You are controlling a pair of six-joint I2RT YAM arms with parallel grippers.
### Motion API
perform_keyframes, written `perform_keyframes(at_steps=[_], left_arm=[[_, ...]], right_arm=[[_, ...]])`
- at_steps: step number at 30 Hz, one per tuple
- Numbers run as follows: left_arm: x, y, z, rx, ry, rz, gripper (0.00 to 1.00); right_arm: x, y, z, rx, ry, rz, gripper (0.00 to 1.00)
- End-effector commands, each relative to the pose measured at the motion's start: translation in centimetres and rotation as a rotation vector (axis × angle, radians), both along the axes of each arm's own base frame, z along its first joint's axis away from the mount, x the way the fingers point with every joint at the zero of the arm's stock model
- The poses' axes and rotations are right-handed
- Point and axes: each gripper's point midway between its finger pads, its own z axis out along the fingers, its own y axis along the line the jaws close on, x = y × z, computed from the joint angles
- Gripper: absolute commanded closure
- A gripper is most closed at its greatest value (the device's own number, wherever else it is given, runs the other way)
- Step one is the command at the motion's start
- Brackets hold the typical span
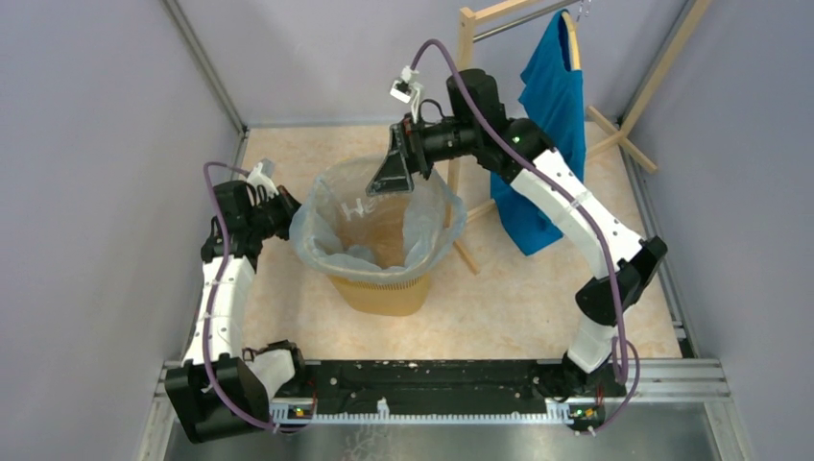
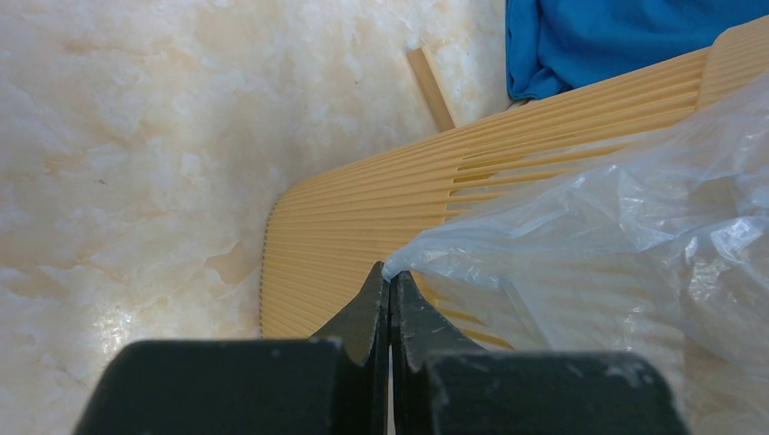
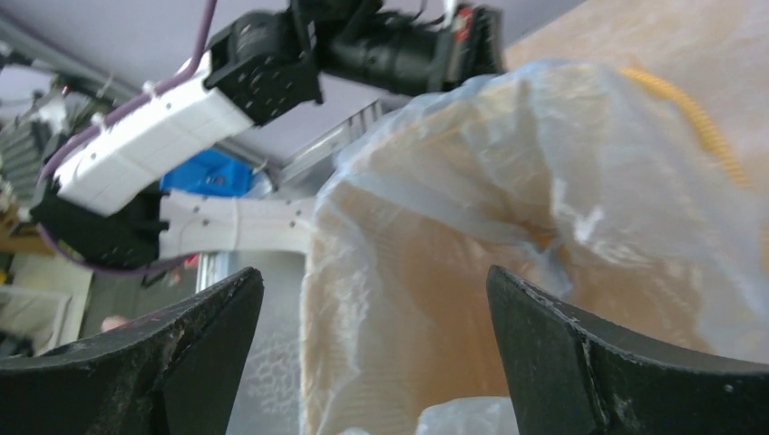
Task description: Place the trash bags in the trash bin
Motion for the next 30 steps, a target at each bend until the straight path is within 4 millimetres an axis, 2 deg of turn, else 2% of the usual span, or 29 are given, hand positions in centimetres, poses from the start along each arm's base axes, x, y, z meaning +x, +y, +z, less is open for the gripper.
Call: perform_keyframes(at_steps=[1,3,6,8,10,12,16,19,22,25,28,30], left_arm=[[-0.3,-0.2,0.5,0.006,-0.033,-0.018,1.0],[-0.3,-0.2,0.6,0.014,-0.037,-0.015,1.0],[-0.3,0.0,0.5,0.024,-0.039,-0.01,1.0],[-0.2,0.1,0.5,0.032,-0.041,-0.007,1.0],[0.0,0.2,0.4,0.038,-0.042,-0.003,1.0],[0.1,0.3,0.4,0.039,-0.039,-0.002,1.0],[0.2,0.4,0.8,0.038,-0.046,0.007,1.0],[0.1,0.3,0.7,0.037,-0.043,0.008,1.0],[0.0,0.2,0.5,0.031,-0.036,0.004,1.0],[-0.1,0.2,0.3,0.027,-0.029,0.006,1.0],[-0.2,0.2,0.2,0.026,-0.026,0.011,1.0],[-0.2,0.2,0.1,0.028,-0.026,0.012,1.0]], right_arm=[[-5.0,0.8,1.0,0.028,-0.005,0.202,0.07],[-5.9,0.4,0.5,0.006,-0.031,0.19,0.07],[-6.3,-1.5,1.0,0.005,-0.086,0.093,0.06],[-5.5,-3.4,1.4,-0.011,-0.137,-0.052,0.04],[-3.7,-5.8,1.1,-0.025,-0.144,-0.243,0.02],[-1.9,-8.4,0.0,-0.027,-0.091,-0.43,0.02],[0.1,-12.8,-3.2,-0.053,-0.068,-0.688,0.1],[0.8,-15.4,-4.0,-0.077,-0.087,-0.805,0.15],[1.7,-17.1,-4.7,-0.123,-0.107,-0.87,0.2],[3.1,-17.9,-7.0,-0.16,-0.076,-0.885,0.22],[3.9,-17.6,-9.6,-0.148,0.004,-0.828,0.31],[3.9,-16.7,-10.4,-0.123,0.017,-0.771,0.32]])
